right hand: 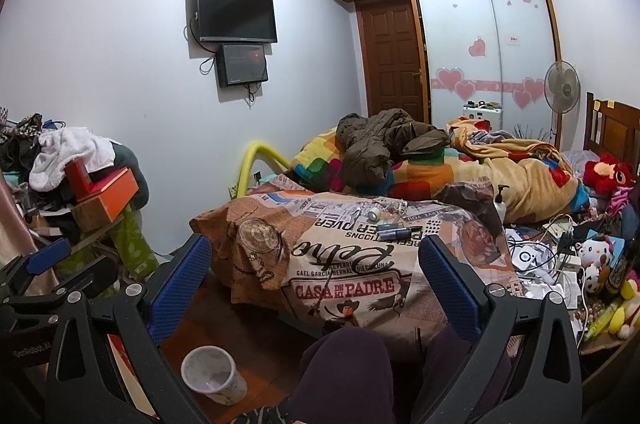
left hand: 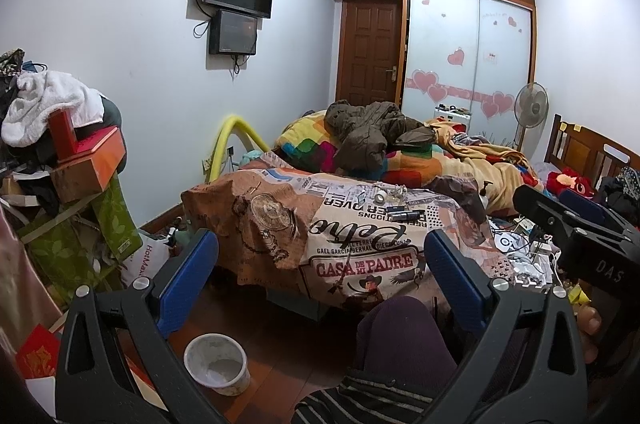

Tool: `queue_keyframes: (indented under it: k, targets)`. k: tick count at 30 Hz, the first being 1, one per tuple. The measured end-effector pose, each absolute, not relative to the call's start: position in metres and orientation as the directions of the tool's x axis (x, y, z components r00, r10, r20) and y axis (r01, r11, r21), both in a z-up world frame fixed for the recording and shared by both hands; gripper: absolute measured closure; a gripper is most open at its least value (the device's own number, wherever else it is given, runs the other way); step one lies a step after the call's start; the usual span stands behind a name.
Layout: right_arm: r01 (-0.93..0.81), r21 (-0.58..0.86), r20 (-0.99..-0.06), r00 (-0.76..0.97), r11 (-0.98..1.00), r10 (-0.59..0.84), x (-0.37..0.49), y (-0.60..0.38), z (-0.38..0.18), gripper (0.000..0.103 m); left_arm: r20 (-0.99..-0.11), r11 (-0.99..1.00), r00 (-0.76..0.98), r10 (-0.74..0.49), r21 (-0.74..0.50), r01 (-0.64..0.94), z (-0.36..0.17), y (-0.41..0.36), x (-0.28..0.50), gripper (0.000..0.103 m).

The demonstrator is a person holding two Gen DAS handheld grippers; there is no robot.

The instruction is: Collect trash

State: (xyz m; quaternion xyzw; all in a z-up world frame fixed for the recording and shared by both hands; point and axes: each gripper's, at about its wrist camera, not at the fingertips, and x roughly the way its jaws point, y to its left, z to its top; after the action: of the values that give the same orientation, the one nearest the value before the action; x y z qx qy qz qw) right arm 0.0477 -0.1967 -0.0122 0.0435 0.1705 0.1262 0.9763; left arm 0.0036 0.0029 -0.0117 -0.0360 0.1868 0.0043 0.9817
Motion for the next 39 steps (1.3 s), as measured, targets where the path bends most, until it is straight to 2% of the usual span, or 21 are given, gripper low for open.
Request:
queue_keyframes:
  k: [39]
  targets:
    - [-0.220, 0.134, -0.328, 0.910, 0.966, 0.253, 0.043, -0.206, -0.012, 0.000, -0.377, 0.998, 0.926, -0.017, -0.068, -0.010, -0.017, -0.005, 0.004, 0.000]
